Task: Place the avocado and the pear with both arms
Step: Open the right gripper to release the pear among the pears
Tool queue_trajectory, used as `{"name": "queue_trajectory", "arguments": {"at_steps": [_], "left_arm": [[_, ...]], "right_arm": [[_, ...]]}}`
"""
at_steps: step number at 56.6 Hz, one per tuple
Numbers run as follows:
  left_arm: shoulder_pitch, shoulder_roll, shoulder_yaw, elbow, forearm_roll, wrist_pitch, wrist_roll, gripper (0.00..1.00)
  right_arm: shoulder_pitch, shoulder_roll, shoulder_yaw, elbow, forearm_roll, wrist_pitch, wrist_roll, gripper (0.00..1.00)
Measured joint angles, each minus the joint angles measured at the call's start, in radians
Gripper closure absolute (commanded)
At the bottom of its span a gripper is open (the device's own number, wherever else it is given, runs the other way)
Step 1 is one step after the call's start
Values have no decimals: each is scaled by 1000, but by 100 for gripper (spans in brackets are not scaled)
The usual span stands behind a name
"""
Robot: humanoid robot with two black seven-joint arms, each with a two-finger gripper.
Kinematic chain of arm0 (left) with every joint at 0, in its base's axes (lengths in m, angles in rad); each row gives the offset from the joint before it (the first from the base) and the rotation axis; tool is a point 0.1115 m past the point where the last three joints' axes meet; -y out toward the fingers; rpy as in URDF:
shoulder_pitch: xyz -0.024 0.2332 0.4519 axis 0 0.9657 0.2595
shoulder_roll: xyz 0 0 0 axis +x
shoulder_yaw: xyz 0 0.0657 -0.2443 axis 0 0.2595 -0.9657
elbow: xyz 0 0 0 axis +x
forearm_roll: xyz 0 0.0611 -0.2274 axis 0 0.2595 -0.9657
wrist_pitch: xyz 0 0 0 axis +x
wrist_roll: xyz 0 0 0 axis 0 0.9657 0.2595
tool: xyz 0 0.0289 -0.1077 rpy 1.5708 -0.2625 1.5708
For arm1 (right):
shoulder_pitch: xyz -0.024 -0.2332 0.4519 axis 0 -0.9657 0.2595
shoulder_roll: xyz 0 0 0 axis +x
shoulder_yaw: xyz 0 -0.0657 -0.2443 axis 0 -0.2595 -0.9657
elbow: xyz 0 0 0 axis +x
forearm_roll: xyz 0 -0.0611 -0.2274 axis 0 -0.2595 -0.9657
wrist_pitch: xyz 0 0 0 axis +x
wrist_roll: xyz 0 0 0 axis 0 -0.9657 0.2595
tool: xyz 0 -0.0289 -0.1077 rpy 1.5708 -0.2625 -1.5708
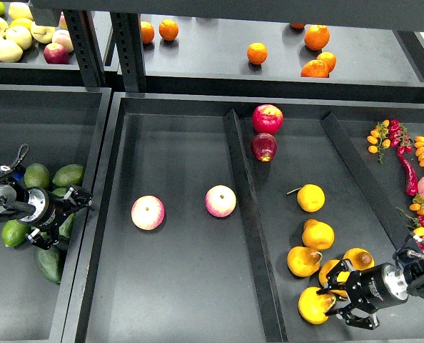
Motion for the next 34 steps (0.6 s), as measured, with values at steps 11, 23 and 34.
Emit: {"name": "queue_trajectory", "arguments": {"at_steps": [11,23,34], "left_arm": [[0,4,0,0,0,0,0,1],[-4,6,0,0,0,0,0,1],[-5,11,-20,0,0,0,0,0]], "right_arm": [[17,-3,16,10,-15,0,-1,32],[43,-12,18,37,-25,0,0,14],[73,-39,20,69,-26,1,0,10]]}}
